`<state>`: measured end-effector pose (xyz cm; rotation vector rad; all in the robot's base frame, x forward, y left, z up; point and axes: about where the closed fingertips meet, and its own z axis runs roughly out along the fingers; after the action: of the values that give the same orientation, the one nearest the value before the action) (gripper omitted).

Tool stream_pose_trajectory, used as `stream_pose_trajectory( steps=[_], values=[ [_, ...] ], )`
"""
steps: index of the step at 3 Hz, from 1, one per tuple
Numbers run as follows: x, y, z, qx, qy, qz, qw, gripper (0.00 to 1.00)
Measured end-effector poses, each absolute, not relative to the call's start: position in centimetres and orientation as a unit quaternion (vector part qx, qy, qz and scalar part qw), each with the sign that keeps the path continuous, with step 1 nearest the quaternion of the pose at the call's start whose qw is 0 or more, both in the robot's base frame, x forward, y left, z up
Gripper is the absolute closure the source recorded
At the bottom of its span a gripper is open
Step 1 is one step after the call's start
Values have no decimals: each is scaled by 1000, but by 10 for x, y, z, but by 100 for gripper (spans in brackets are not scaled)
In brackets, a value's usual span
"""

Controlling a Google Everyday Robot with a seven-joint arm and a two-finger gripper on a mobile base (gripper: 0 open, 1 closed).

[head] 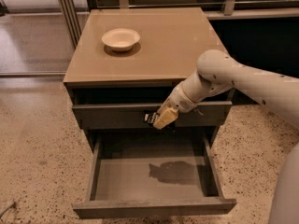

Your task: Pick rxbar chocolate from middle drawer and place on counter

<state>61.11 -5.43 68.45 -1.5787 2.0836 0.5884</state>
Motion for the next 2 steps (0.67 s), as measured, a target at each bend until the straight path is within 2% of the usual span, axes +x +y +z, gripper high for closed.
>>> stream_pose_trajectory(
  steps=[1, 2],
  values=[
    [618, -52, 750, -593, 751, 201, 209, 100],
    [618, -52, 750, -593, 751, 201, 209, 100]
  ],
)
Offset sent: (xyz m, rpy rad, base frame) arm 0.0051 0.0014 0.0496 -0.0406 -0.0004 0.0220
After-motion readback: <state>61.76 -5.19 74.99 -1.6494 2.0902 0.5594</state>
